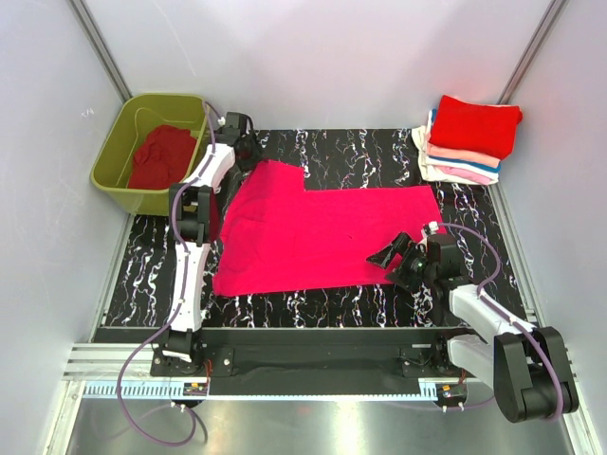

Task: Fold and stack the t-shirts
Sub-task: Fold the tshirt

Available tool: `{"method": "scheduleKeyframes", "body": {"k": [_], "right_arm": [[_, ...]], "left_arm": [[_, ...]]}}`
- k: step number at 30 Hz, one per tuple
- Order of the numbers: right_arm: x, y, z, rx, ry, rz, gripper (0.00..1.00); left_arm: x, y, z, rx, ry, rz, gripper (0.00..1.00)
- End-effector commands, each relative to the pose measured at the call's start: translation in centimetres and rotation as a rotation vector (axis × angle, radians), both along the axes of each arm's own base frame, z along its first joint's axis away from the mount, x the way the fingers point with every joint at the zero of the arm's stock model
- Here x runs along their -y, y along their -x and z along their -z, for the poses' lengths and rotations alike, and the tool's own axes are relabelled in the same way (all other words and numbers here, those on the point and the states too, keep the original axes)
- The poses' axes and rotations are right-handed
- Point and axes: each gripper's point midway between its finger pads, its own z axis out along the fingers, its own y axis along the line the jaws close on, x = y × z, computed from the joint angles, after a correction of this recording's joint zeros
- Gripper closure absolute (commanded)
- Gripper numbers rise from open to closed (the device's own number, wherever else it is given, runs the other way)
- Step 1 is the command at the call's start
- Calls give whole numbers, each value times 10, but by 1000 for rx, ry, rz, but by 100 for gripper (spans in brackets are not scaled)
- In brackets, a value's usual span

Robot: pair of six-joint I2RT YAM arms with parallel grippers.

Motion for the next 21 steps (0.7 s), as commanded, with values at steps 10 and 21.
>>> {"method": "scheduleKeyframes", "body": {"k": [10, 21], "right_arm": [[-5, -10, -13, 54, -15, -20, 0], [22, -6, -46, 143, 50, 143, 0]], "left_arm": [[15, 13, 18, -33, -54, 73, 99], [43, 56, -111, 152, -140, 261, 100]]}}
